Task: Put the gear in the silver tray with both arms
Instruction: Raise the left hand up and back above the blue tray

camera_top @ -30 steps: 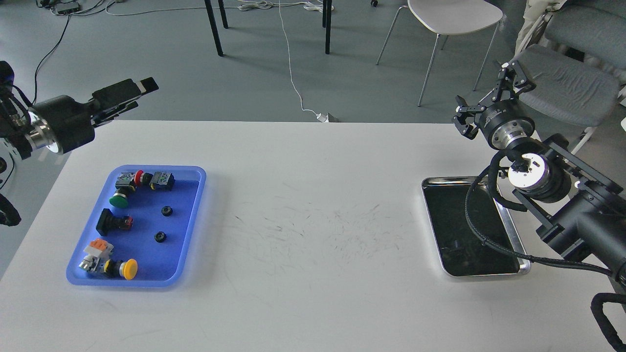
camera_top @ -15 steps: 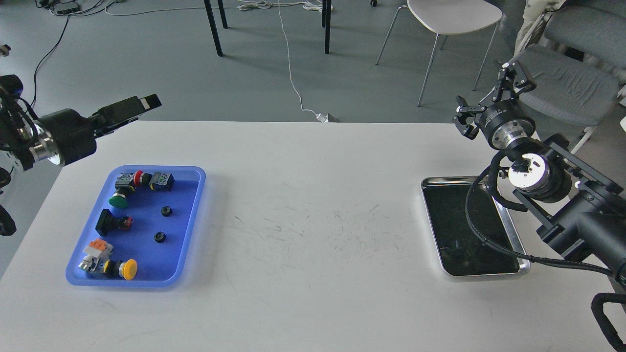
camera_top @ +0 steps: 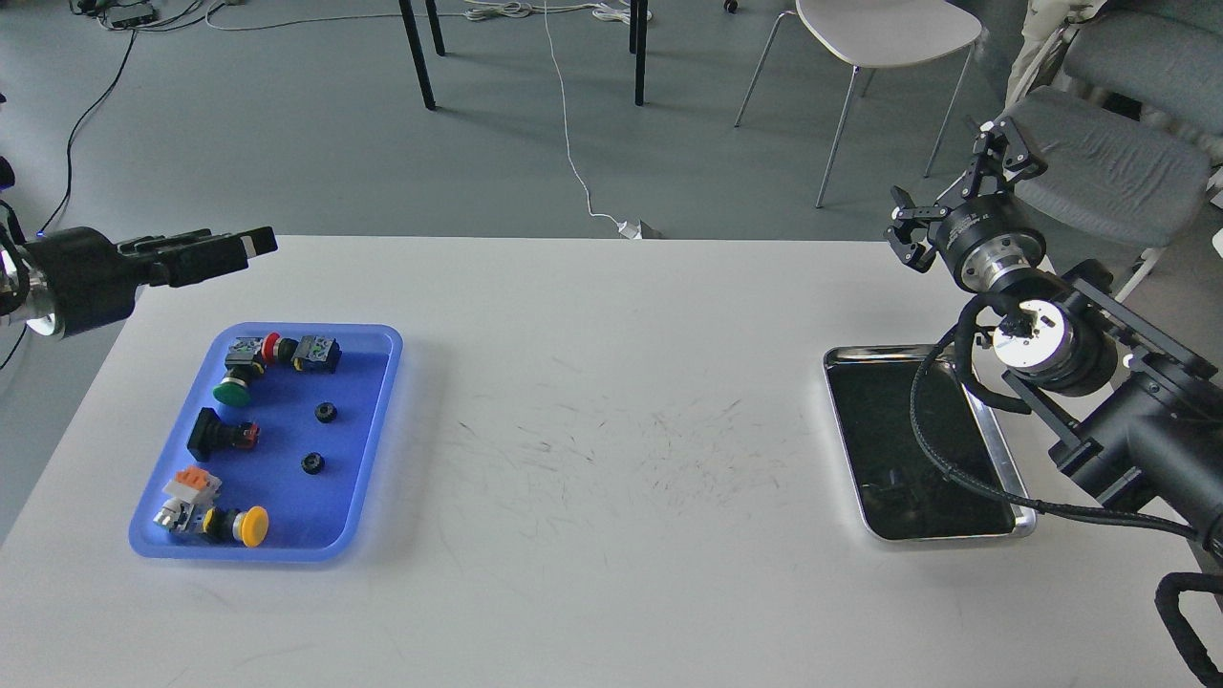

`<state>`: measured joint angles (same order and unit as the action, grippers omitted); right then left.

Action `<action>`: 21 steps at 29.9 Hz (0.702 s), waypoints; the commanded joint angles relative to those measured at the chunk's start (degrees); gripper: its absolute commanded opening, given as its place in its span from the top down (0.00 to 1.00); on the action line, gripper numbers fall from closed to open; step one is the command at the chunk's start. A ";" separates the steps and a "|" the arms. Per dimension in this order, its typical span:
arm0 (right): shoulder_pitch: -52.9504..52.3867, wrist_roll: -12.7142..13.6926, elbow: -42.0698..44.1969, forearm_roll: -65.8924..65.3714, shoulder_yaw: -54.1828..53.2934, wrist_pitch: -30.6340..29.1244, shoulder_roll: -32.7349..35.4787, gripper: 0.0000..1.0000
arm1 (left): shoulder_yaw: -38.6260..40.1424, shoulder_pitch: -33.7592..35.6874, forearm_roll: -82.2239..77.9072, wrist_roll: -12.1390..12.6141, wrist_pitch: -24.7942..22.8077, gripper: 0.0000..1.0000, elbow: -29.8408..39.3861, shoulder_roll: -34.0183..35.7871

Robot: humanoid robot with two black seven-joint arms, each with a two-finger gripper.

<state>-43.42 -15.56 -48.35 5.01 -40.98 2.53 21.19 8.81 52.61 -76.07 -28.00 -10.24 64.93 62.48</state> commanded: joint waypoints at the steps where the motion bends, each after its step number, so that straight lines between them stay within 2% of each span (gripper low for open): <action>1: -0.09 0.00 0.01 -0.08 0.02 -0.06 0.08 0.01 | -0.02 -0.05 -3.29 0.00 -0.04 0.01 0.46 0.54; 14: 0.00 0.00 0.01 -0.08 0.02 -0.06 0.08 0.01 | 0.33 1.97 0.92 0.00 1.01 0.01 1.17 2.64; 21: 0.00 0.00 0.01 -0.08 0.11 -0.06 0.08 0.01 | 0.33 1.62 -3.54 0.00 1.81 0.01 2.30 2.38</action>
<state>-43.40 -15.56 -48.35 4.92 -40.97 2.48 21.27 9.15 54.51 -76.21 -28.00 -8.73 66.38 65.32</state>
